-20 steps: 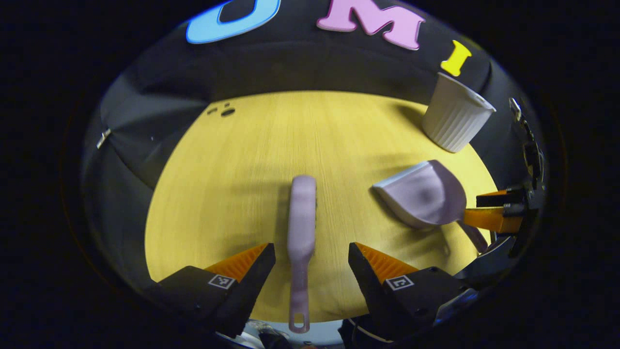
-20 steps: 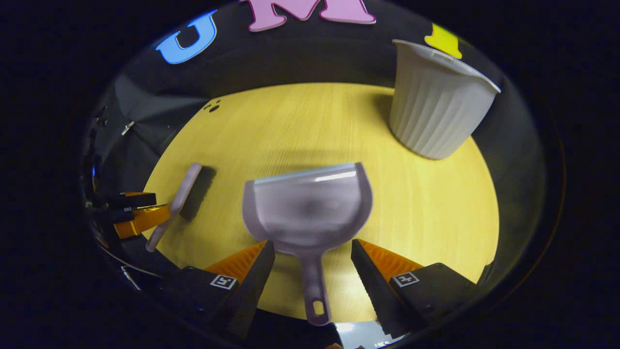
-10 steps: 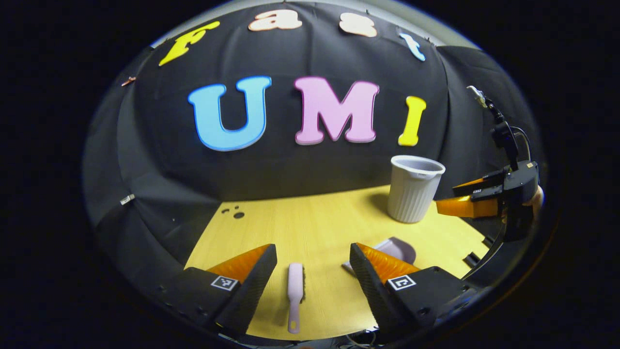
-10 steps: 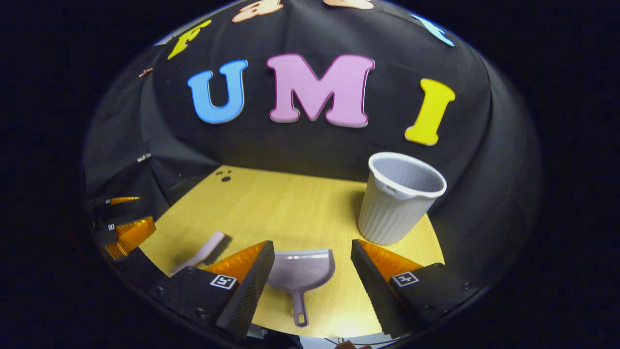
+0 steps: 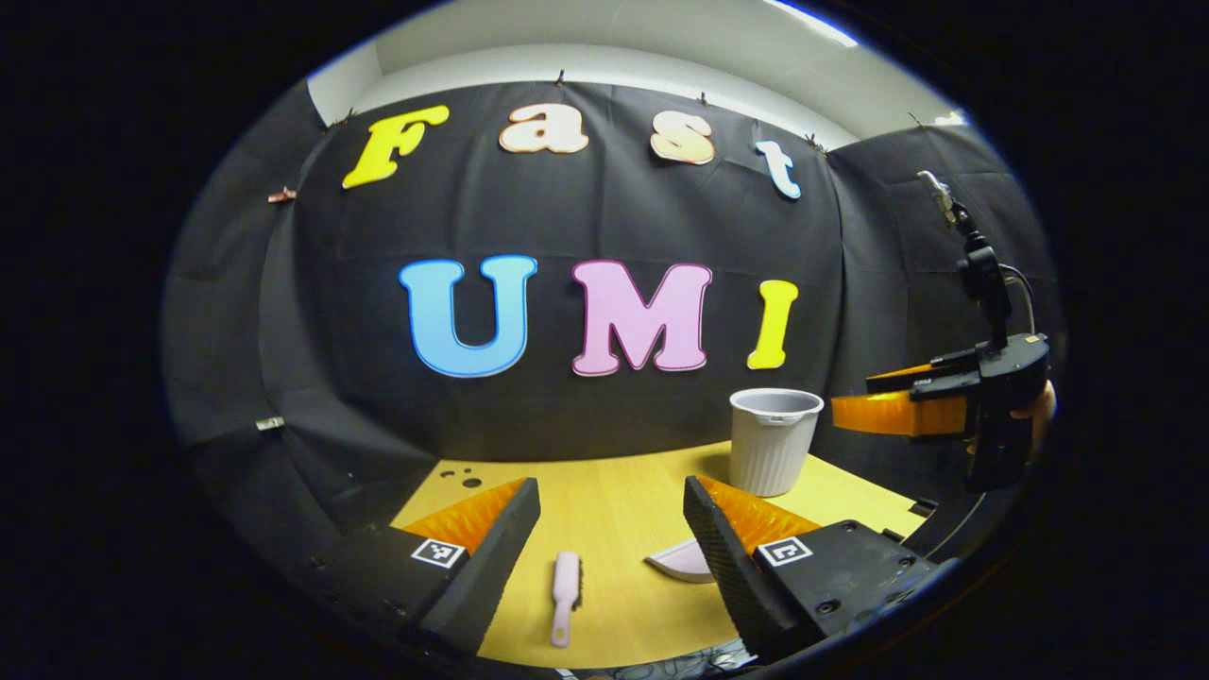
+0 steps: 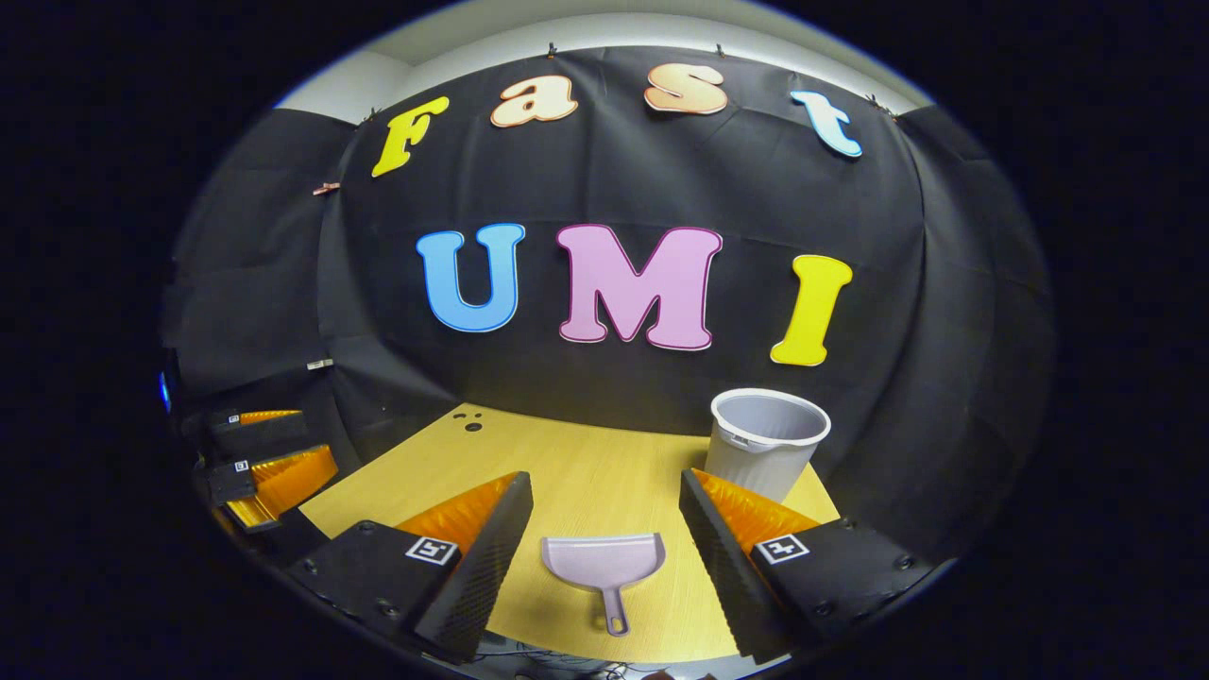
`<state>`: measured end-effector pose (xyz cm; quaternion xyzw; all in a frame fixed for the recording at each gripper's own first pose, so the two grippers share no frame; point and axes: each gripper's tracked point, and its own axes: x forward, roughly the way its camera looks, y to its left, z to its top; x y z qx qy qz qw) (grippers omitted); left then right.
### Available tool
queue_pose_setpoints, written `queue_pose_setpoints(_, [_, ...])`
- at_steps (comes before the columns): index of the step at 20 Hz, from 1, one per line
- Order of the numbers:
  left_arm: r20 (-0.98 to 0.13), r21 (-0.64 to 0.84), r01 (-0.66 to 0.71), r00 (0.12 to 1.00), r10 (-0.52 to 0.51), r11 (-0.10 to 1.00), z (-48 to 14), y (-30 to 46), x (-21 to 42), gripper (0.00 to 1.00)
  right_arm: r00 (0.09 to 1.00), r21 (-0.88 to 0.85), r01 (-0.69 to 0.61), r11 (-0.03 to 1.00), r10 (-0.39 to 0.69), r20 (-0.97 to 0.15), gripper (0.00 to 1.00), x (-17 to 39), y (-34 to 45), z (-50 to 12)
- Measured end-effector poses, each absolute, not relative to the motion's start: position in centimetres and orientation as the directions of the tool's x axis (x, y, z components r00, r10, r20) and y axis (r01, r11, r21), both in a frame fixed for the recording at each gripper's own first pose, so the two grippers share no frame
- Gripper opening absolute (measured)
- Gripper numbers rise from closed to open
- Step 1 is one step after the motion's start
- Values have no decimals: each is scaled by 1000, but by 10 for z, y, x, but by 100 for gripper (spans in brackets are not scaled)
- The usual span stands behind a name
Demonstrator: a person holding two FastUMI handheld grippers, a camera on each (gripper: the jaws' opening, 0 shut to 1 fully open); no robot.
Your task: Pick up the small broom and dustpan from the desktop, sweep the trash into the dustpan with the broom, and then empty the trash into the garbage bin.
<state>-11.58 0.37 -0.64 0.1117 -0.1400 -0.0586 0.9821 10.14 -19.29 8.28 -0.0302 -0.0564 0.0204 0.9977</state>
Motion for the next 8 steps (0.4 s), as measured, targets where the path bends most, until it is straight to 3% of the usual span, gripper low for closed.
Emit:
queue_pose_setpoints(3, [243, 178, 67, 964, -110, 982, -25, 2, -117, 97, 987, -8, -53, 999, 53, 149, 98, 92, -187, 76])
queue_pose_setpoints(8, [147, 25, 14, 989, -18, 1000, -68, -6, -112, 96, 990, 17, -126, 992, 125, 60, 98, 115, -180, 34])
